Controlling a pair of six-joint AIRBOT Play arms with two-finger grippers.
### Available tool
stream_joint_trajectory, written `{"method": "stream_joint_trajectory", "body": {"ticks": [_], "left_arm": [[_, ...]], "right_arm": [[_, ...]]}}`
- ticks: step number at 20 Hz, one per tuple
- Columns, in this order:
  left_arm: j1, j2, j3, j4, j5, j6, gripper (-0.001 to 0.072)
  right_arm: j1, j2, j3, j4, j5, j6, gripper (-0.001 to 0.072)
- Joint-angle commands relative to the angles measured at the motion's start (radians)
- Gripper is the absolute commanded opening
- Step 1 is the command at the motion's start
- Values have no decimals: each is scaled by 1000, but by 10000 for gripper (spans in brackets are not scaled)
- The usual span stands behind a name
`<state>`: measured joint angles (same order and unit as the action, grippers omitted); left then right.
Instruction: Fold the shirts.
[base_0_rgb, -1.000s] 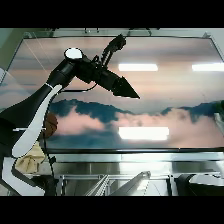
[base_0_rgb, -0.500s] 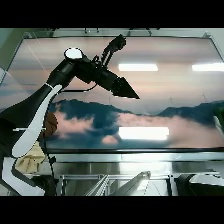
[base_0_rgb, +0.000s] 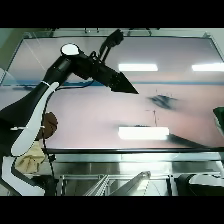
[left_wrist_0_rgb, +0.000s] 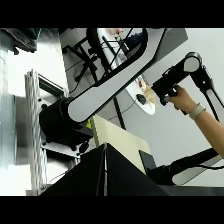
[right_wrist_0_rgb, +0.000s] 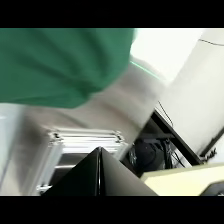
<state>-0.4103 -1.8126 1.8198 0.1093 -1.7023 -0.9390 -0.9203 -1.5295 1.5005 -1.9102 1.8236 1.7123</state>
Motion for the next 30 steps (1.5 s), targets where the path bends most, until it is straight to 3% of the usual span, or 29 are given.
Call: {"method": "stream_joint_trajectory", "body": {"ticks": [1,3,5,7,13,18,30], "left_arm": [[60,11,105,4,1,-101,-2],[104,42,129,5,0,-158,-2],[145,117,61,5,14,-162,-1],[174,217,-83,5,39,-145,-1],[185,558,-707,248,209,-132,0],[190,787,-1122,247,329,-132,12],[304,1036,-1267,210,377,-136,18]], "right_arm": [[115,18,2,236,-82,1,24],[183,48,2,452,-156,0,24],[256,98,-20,670,-212,-44,24],[338,178,-97,779,-256,-74,24],[574,515,-578,803,-470,-162,24],[629,750,-886,974,-544,-289,25],[629,769,-895,973,-541,-288,26]]}}
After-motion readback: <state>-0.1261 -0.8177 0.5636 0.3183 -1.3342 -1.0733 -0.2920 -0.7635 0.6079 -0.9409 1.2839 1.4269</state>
